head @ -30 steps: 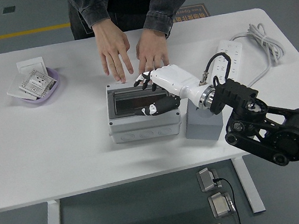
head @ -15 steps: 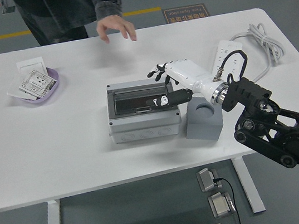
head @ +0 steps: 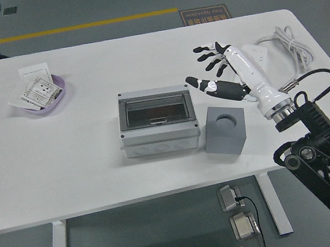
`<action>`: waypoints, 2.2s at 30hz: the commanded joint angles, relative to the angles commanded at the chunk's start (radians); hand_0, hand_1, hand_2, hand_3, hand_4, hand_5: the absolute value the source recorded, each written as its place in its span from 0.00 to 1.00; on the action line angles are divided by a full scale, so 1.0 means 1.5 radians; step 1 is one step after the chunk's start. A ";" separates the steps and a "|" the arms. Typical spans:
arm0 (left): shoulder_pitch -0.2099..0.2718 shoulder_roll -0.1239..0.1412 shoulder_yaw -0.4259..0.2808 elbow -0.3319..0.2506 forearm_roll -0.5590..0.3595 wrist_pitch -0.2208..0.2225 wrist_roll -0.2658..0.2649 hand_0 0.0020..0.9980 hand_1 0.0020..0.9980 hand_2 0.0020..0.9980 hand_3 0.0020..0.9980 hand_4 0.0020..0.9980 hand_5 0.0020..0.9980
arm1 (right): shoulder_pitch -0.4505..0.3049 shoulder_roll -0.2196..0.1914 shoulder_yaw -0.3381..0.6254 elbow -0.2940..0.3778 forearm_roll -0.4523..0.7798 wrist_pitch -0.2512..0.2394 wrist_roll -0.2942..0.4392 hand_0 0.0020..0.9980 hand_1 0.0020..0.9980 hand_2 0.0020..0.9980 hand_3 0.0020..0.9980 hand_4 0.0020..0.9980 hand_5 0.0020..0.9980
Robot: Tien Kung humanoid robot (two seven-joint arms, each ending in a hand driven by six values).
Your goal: Pick up the cylinder from the cube,place it in the box,flap close box
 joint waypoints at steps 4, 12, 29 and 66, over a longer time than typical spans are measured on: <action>0.000 0.004 0.001 0.000 -0.001 -0.001 -0.002 0.65 0.70 0.68 0.72 0.79 0.52 | -0.059 0.009 0.072 0.003 0.074 -0.007 0.036 0.34 0.48 0.65 0.74 0.95 0.70; 0.000 0.011 0.007 0.000 -0.010 0.000 -0.005 0.65 0.70 0.68 0.71 0.79 0.52 | -0.092 0.007 0.147 0.037 0.251 0.023 0.093 0.35 0.46 0.63 0.72 0.96 0.71; 0.003 0.003 0.010 0.000 -0.019 -0.001 -0.006 0.65 0.70 0.68 0.71 0.79 0.52 | -0.078 0.012 0.171 0.032 0.418 0.024 0.089 0.37 0.47 0.64 0.72 0.96 0.74; -0.016 0.002 0.017 0.000 -0.025 -0.002 -0.012 0.65 0.70 0.68 0.71 0.78 0.52 | -0.086 0.021 0.186 0.016 0.318 0.016 0.054 0.41 0.48 0.64 0.71 0.96 0.78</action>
